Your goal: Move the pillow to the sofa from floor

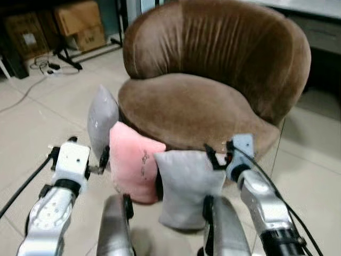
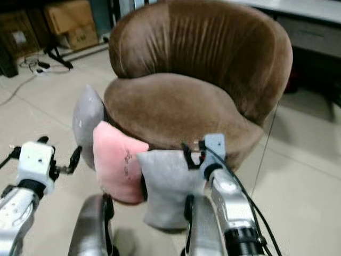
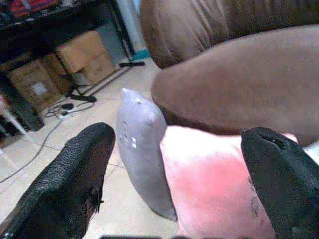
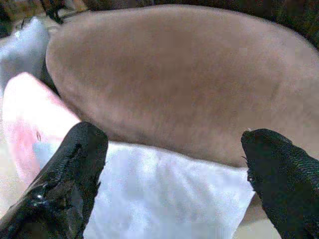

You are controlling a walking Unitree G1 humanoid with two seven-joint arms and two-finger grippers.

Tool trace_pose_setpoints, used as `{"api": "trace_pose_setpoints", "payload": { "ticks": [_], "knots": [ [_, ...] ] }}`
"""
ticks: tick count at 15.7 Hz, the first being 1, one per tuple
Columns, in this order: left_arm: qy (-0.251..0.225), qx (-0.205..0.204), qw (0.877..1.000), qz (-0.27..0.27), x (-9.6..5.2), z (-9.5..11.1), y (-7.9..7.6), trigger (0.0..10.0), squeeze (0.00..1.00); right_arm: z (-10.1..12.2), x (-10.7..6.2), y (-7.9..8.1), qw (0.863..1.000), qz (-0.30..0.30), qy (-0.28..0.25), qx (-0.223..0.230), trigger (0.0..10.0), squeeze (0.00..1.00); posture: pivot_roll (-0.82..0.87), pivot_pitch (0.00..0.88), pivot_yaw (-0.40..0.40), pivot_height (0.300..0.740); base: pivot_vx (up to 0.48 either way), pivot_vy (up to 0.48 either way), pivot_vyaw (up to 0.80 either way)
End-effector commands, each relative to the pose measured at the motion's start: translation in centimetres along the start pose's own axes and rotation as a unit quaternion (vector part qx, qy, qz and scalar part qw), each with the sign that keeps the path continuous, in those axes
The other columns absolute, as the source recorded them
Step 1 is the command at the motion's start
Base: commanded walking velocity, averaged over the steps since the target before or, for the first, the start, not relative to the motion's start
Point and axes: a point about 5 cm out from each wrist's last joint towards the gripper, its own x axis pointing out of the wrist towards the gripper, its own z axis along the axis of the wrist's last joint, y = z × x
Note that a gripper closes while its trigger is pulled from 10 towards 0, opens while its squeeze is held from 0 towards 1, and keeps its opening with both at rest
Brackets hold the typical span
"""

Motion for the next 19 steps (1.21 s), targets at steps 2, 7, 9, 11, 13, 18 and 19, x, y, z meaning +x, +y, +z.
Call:
{"api": "trace_pose_setpoints", "payload": {
  "ticks": [2, 7, 9, 11, 13, 18, 19],
  "knots": [
    [-0.003, 0.011, 1.0, -0.027, -0.4, 0.5, -0.2, 10.0, 0.0, 0.3, 0.9, 0.6, 1.0, 0.019, -0.003, -0.005, 10.0, 0.0, -0.01, 0.0, 0.0, 0.438, 0.0, 0.0, 0.0],
    [0.0, 0.019, 0.998, -0.056, -1.7, 0.8, 0.1, 10.0, 0.0, 1.0, 3.7, 1.8, 0.998, 0.048, 0.006, -0.03, 10.0, 1.0, 0.01, 0.0, -0.02, 0.438, 0.0, 0.0, 0.0],
    [0.002, 0.024, 0.997, -0.079, -2.2, 1.1, 0.2, 10.0, 0.0, 1.0, 4.7, 2.0, 0.994, 0.055, 0.033, -0.094, 10.0, 1.0, 0.03, 0.0, -0.039, 0.438, 0.0, 0.0, 0.0],
    [0.003, 0.024, 0.995, -0.092, -2.6, 1.4, 0.6, 10.0, 0.0, 0.9, 5.2, 2.4, 0.982, 0.081, 0.057, -0.162, 10.0, 1.0, 0.04, 0.001, -0.052, 0.438, 0.0, 0.0, 0.0],
    [0.006, 0.028, 0.992, -0.125, -3.1, 1.9, 0.7, 10.0, 0.0, 1.4, 6.0, 2.8, 0.967, 0.09, 0.082, -0.224, 10.0, 1.0, 0.06, 0.041, -0.054, 0.438, 0.0, 0.0, 0.0],
    [0.02, 0.049, 0.984, -0.168, -4.5, 2.7, 0.8, 10.0, 0.0, 2.5, 6.8, 2.4, 0.944, 0.027, 0.099, -0.313, 10.0, 1.0, 0.13, 0.093, -0.045, 0.438, 0.0, 0.0, 0.0],
    [0.023, 0.053, 0.983, -0.173, -4.8, 2.9, 1.0, 10.0, 0.0, 2.2, 6.7, 2.4, 0.936, 0.024, 0.111, -0.334, 10.0, 0.96, 0.14, 0.098, -0.042, 0.438, 0.0, 0.0, 0.0]
  ]
}}
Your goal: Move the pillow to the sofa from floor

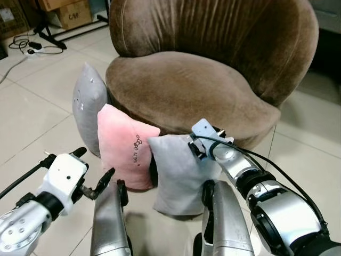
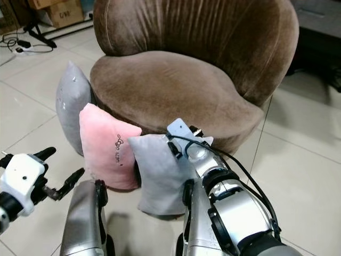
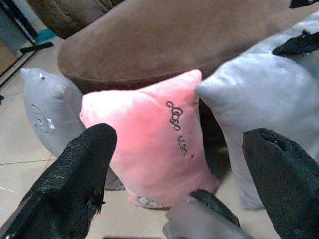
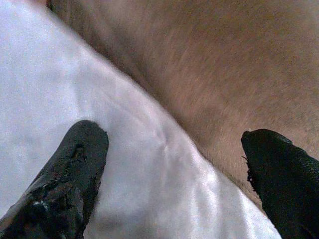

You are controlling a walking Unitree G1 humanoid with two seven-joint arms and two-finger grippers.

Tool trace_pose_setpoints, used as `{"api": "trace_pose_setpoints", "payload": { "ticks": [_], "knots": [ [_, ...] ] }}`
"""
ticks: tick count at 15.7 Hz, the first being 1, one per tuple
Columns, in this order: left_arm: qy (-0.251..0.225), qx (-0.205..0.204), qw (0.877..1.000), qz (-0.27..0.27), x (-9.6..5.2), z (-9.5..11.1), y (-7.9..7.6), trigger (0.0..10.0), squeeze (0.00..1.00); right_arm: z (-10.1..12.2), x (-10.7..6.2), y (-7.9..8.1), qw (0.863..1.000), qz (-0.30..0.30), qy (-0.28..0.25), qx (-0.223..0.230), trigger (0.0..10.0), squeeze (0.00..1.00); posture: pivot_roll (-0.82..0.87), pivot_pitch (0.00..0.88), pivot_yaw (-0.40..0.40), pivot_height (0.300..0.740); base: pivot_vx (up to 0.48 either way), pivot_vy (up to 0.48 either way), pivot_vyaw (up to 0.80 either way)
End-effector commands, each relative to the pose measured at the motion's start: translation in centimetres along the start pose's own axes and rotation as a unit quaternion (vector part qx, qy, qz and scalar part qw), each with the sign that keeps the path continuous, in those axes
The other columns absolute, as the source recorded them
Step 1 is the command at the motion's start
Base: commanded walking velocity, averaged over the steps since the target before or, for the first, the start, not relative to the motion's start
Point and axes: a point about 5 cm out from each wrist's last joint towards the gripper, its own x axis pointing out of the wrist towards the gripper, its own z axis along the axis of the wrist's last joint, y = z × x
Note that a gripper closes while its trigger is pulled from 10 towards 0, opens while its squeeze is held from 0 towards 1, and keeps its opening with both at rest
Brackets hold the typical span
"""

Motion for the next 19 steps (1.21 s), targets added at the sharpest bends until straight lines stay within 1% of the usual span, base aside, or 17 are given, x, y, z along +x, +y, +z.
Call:
{"api": "trace_pose_setpoints", "payload": {
  "ticks": [1, 2, 3, 4, 5, 6, 7, 8, 9, 11, 12, 14, 15, 16, 17, 19],
  "knots": [
    [-0.004, 0.003, 1.0, -0.004, -0.4, 0.5, 0.1, 10.0, 0.0, -0.5, 0.0, 0.1, 0.999, 0.0, 0.02, -0.03, 10.0, 0.0, 0.15, 0.1, -0.041, 0.438, 0.0, 0.0, 0.0],
    [-0.002, 0.004, 1.0, -0.006, -0.8, 0.6, 0.1, 10.0, 0.0, -0.9, 0.0, 0.6, 0.998, 0.01, 0.027, -0.053, 10.0, 0.0, 0.16, 0.102, -0.038, 0.438, 0.0, 0.0, 0.0],
    [0.003, 0.005, 1.0, -0.012, -1.1, 0.7, 0.1, 10.0, 0.0, -1.3, 0.0, 1.5, 0.996, 0.035, 0.032, -0.08, 10.0, 0.0, 0.16, 0.105, -0.034, 0.438, 0.0, 0.0, 0.0],
    [0.005, 0.005, 1.0, -0.015, -1.2, 0.6, 0.0, 10.0, 0.0, -1.4, -0.1, 1.8, 0.994, 0.046, 0.034, -0.095, 10.0, 0.0, 0.16, 0.107, -0.034, 0.438, 0.0, 0.0, 0.0],
    [0.008, 0.004, 1.0, -0.019, -1.3, 0.6, 0.0, 10.0, 0.0, -1.7, -0.1, 2.5, 0.99, 0.067, 0.037, -0.116, 10.0, 0.0, 0.16, 0.111, -0.032, 0.438, 0.0, 0.0, 0.0],
    [0.01, 0.003, 1.0, -0.025, -1.4, 0.6, -0.2, 10.0, 0.0, -2.0, -0.2, 3.3, 0.984, 0.097, 0.04, -0.145, 10.0, 0.0, 0.16, 0.112, -0.031, 0.438, 0.0, 0.0, 0.0],
    [0.012, 0.001, 0.999, -0.034, -1.4, 0.6, -0.4, 10.0, 0.0, -2.4, -0.3, 3.9, 0.974, 0.127, 0.046, -0.182, 10.0, 0.0, 0.16, 0.111, -0.031, 0.438, 0.0, 0.0, 0.0],
    [0.012, 0.0, 0.999, -0.038, -1.4, 0.7, -0.4, 10.0, 0.0, -2.6, -0.4, 4.1, 0.969, 0.14, 0.05, -0.198, 10.0, 0.0, 0.16, 0.111, -0.031, 0.438, 0.0, 0.0, 0.0],
    [0.014, -0.003, 0.999, -0.051, -1.4, 0.7, -0.6, 10.0, 0.0, -3.2, -0.6, 4.3, 0.95, 0.18, 0.071, -0.245, 10.0, 0.0, 0.15, 0.101, -0.029, 0.438, 0.0, 0.0, 0.0],
    [0.022, -0.004, 0.997, -0.073, -1.3, 0.5, -0.9, 10.0, 0.0, -3.7, -0.7, 4.0, 0.931, 0.207, 0.101, -0.284, 10.0, 0.0, 0.15, 0.097, -0.027, 0.438, 0.0, 0.0, 0.0],
    [0.023, -0.002, 0.997, -0.074, -1.3, 0.4, -0.9, 10.0, 0.0, -3.6, -0.7, 4.0, 0.93, 0.205, 0.099, -0.289, 10.0, 0.0, 0.15, 0.094, -0.026, 0.438, 0.0, 0.0, 0.0],
    [0.024, -0.001, 0.997, -0.073, -1.1, 0.4, -0.8, 10.0, 0.0, -1.5, -0.2, 3.0, 0.959, 0.146, 0.051, -0.236, 10.0, 0.0, 0.14, 0.089, -0.023, 0.438, 0.0, 0.0, 0.0],
    [0.024, 0.0, 0.997, -0.072, -1.0, 0.4, -0.7, 10.0, 0.0, -0.3, -0.1, 2.6, 0.965, 0.132, 0.023, -0.224, 10.0, 0.0, 0.14, 0.086, -0.022, 0.438, 0.0, 0.0, 0.0],
    [0.026, 0.005, 0.997, -0.071, -1.0, 0.3, -0.4, 10.0, 0.0, 2.0, 0.0, 1.8, 0.979, 0.124, -0.026, -0.162, 10.0, 1.0, 0.14, 0.085, -0.022, 0.438, 0.0, 0.0, 0.0],
    [0.027, 0.006, 0.997, -0.069, -1.0, 0.3, -0.2, 10.0, 0.0, 2.7, 0.0, 1.6, 0.978, 0.135, -0.04, -0.156, 10.0, 1.0, 0.14, 0.084, -0.022, 0.438, 0.0, 0.0, 0.0],
    [0.027, 0.007, 0.997, -0.071, -0.8, 0.3, -0.1, 10.0, 0.0, 3.2, -0.1, 1.5, 0.965, 0.157, -0.045, -0.206, 10.0, 1.0, 0.13, 0.075, -0.018, 0.438, 0.0, 0.0, 0.0]
  ]
}}
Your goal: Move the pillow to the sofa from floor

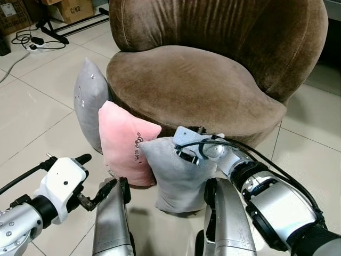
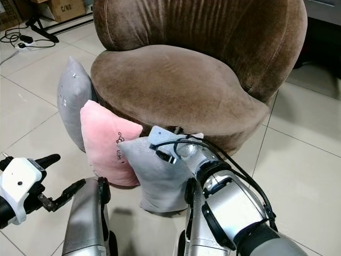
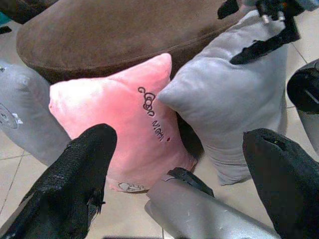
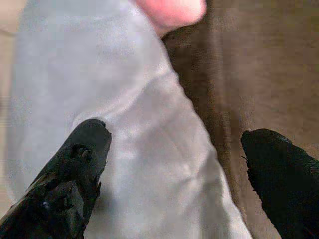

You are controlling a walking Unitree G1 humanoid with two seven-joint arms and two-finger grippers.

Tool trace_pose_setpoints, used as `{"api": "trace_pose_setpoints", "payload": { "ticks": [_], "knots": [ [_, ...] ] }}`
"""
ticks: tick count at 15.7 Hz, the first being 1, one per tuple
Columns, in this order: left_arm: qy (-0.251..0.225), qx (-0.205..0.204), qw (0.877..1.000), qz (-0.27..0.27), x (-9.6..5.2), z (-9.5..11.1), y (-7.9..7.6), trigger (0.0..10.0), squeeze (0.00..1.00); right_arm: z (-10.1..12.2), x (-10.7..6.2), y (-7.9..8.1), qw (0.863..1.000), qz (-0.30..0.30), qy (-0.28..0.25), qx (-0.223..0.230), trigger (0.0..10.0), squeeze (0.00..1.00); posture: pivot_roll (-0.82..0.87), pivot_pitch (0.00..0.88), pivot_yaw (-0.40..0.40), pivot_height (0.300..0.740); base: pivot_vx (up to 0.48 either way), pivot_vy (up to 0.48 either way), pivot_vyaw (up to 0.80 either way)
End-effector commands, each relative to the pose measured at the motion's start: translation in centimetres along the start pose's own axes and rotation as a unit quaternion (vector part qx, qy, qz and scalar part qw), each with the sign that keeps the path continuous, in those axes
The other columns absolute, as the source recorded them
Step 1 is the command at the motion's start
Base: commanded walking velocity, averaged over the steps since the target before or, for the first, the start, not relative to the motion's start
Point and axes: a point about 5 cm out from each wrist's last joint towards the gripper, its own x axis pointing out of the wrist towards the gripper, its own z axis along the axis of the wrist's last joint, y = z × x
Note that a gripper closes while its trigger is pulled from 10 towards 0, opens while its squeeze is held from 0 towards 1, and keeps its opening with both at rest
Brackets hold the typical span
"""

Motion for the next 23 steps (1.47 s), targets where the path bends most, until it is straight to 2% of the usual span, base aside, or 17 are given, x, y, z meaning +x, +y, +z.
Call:
{"api": "trace_pose_setpoints", "payload": {
  "ticks": [1, 3, 5, 6, 7, 8, 11, 13, 14, 15, 16, 23],
  "knots": [
    [0.002, 0.008, 1.0, -0.01, 0.2, 0.0, 0.0, 10.0, 0.0, -0.1, -0.1, 0.1, 0.998, 0.029, 0.013, -0.046, 10.0, 1.0, 0.13, 0.074, -0.016, 0.438, 0.0, 0.0, 0.0],
    [0.004, 0.013, 1.0, -0.019, 0.3, -0.1, -0.2, 10.0, 0.0, -0.4, 0.1, 0.7, 0.993, 0.039, 0.029, -0.108, 10.0, 1.0, 0.14, 0.074, -0.016, 0.438, 0.0, 0.0, 0.0],
    [0.005, 0.014, 1.0, -0.019, 0.3, -0.1, -0.1, 10.0, 0.0, -0.4, 0.1, 0.7, 0.993, 0.028, 0.035, -0.113, 10.0, 1.0, 0.14, 0.075, -0.016, 0.438, 0.0, 0.0, 0.0],
    [0.005, 0.015, 1.0, -0.019, 0.3, -0.2, -0.1, 10.0, 0.0, -0.5, 0.2, 0.8, 0.992, 0.012, 0.046, -0.117, 10.0, 0.0, 0.14, 0.075, -0.016, 0.438, 0.0, 0.0, 0.0],
    [0.005, 0.016, 1.0, -0.019, 0.4, -0.1, -0.1, 10.0, 0.0, -1.0, 0.3, 0.9, 0.991, -0.006, 0.063, -0.121, 10.0, 0.0, 0.14, 0.075, -0.017, 0.438, 0.0, 0.0, 0.0],
    [0.003, 0.013, 1.0, -0.025, 0.5, -0.1, -0.3, 10.0, 0.0, -2.1, 0.2, 1.4, 0.986, 0.0, 0.092, -0.136, 10.0, 0.0, 0.14, 0.077, -0.018, 0.438, 0.0, 0.0, 0.0],
    [0.004, -0.004, 0.998, -0.063, 0.2, -0.1, -1.1, 10.0, 0.0, -4.4, -0.1, 3.0, 0.973, 0.054, 0.142, -0.175, 10.0, 0.0, 0.14, 0.075, -0.021, 0.438, 0.0, 0.0, 0.0],
    [0.012, -0.02, 0.995, -0.094, -0.1, -0.2, -1.7, 10.0, 0.0, -5.0, -0.2, 3.6, 0.969, 0.072, 0.154, -0.18, 10.0, 0.0, 0.13, 0.074, -0.02, 0.438, 0.0, 0.0, 0.0],
    [0.022, -0.019, 0.993, -0.112, -0.3, -0.5, -2.1, 10.0, 0.0, -5.0, -0.1, 3.8, 0.969, 0.074, 0.155, -0.178, 8.4, 0.0, 0.13, 0.073, -0.019, 0.438, 0.0, 0.0, 0.0],
    [0.028, -0.019, 0.992, -0.124, -0.4, -0.6, -2.4, 10.0, 0.0, -4.9, -0.1, 3.8, 0.97, 0.072, 0.153, -0.177, 0.3, 0.0, 0.13, 0.07, -0.019, 0.438, 0.0, 0.0, 0.0],
    [0.03, -0.02, 0.991, -0.128, -0.5, -0.6, -2.5, 10.0, 0.0, -4.7, 0.0, 3.8, 0.97, 0.069, 0.15, -0.178, 0.0, 0.0, 0.13, 0.069, -0.018, 0.438, 0.0, 0.0, 0.0],
    [0.044, -0.033, 0.987, -0.15, -1.1, -0.9, -2.9, 10.0, 0.0, -4.8, 0.0, 4.1, 0.969, 0.072, 0.154, -0.177, 0.0, 0.0, 0.14, 0.06, -0.025, 0.438, 0.0, 0.0, 0.0]
  ]
}}
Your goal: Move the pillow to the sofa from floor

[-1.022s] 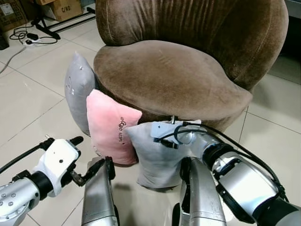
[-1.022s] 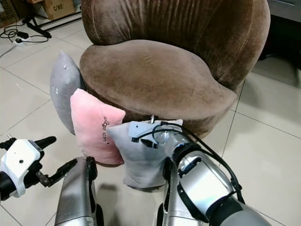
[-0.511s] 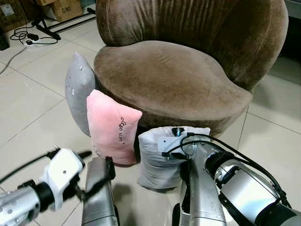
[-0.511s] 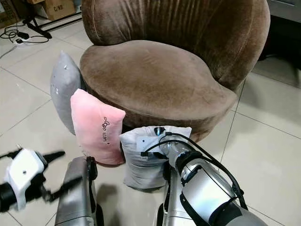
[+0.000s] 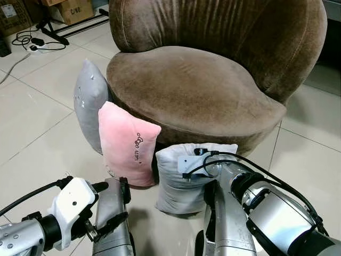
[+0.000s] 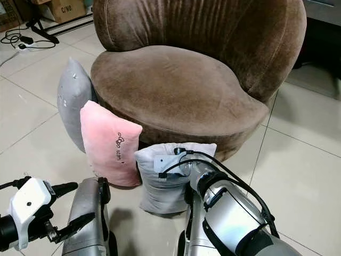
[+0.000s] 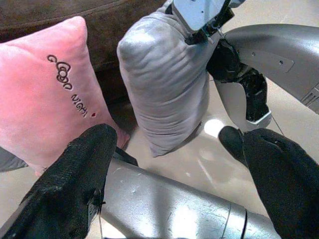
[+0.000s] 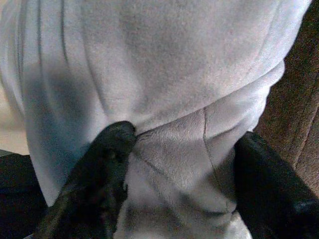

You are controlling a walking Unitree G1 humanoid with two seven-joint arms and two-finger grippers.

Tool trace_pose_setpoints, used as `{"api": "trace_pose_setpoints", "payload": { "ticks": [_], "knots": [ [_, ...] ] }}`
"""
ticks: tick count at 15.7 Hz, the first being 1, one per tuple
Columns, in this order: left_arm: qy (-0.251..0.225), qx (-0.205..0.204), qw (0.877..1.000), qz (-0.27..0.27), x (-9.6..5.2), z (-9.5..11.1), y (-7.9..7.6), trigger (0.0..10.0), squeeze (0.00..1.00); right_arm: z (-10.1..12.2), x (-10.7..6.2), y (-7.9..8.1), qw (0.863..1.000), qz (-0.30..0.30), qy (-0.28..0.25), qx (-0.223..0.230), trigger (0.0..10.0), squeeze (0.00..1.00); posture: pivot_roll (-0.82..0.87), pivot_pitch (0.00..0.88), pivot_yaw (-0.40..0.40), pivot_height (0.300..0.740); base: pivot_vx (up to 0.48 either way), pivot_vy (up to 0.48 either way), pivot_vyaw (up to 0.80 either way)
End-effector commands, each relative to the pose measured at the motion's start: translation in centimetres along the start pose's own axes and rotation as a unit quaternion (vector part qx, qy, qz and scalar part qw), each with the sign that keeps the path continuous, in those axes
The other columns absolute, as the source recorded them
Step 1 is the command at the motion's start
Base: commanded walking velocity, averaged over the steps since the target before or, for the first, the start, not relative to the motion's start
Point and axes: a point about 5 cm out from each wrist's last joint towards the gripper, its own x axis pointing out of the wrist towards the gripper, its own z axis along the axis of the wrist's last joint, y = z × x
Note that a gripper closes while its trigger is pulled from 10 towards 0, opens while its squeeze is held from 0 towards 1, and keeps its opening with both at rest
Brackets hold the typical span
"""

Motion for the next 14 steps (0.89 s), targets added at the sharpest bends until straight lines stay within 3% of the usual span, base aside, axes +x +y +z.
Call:
{"api": "trace_pose_setpoints", "payload": {
  "ticks": [1, 14],
  "knots": [
    [0.0, 0.01, 1.0, -0.004, -0.2, 0.39, -0.13, 10.0, 0.0, -0.84, 0.18, 1.18, 1.0, 0.024, 0.018, 0.004, 0.0, 0.0, 0.14, 0.059, -0.024, 0.438, 0.0, 0.0, 0.0],
    [0.002, 0.005, 1.0, -0.012, 0.52, -0.06, -0.36, 10.0, 0.0, -0.38, 0.38, 1.81, 0.999, 0.021, 0.003, 0.046, 0.0, 0.0, 0.15, 0.006, -0.027, 0.438, 0.0, 0.0, 0.0]
  ]
}}
